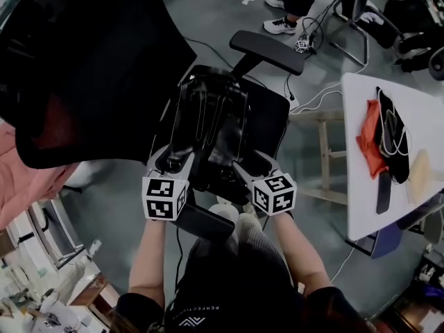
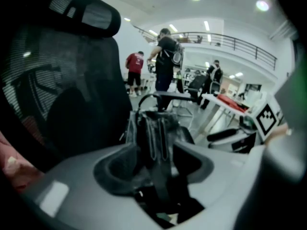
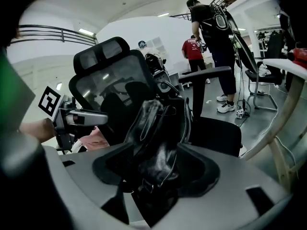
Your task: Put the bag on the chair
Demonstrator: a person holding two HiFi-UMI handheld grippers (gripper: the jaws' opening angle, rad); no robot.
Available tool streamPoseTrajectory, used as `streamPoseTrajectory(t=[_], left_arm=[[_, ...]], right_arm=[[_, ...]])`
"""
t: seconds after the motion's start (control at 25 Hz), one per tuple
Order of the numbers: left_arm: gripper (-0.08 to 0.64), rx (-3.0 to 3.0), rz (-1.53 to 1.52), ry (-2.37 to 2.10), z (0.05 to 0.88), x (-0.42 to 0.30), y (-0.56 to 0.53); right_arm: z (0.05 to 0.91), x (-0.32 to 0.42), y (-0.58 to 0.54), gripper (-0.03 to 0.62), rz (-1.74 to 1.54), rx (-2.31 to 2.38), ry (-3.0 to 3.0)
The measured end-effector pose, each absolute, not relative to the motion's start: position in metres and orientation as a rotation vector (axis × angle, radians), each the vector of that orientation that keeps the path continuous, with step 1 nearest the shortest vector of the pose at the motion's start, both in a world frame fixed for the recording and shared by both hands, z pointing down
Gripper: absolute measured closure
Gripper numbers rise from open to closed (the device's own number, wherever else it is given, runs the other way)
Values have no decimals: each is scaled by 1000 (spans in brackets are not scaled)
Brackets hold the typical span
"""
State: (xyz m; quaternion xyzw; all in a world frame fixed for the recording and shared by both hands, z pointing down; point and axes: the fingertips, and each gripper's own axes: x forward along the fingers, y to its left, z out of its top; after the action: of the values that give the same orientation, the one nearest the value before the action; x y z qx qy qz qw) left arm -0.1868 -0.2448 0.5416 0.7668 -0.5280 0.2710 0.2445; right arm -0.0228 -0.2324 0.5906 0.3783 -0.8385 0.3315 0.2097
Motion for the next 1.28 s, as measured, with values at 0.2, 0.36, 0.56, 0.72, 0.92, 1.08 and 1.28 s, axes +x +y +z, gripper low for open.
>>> streamPoseTrajectory(t=[0.2,0.36,0.56,0.72,0.92,1.08,1.28], left_arm=[[319,2091,683,-1454,529,-169,-236],[326,2063,627,-1467,517,-162,-227],[351,2040,601,-1493,504,-152,-211],[375,2036,596,-1507,495,-142,-195],[401,2024,568,-1532,484,-132,-177],[426,1998,521,-1552,476,-125,-166],[463,1996,516,-1571,470,-117,-154]], right_arm=[[575,-8,-229,339,890,1069,-2355],[557,-1,-229,364,861,1080,-2390],[540,8,-223,377,832,1077,-2416],[528,14,-214,388,826,1078,-2427],[512,25,-206,454,788,1121,-2438],[502,32,-196,482,791,1112,-2444],[498,36,-185,537,792,1089,-2443]])
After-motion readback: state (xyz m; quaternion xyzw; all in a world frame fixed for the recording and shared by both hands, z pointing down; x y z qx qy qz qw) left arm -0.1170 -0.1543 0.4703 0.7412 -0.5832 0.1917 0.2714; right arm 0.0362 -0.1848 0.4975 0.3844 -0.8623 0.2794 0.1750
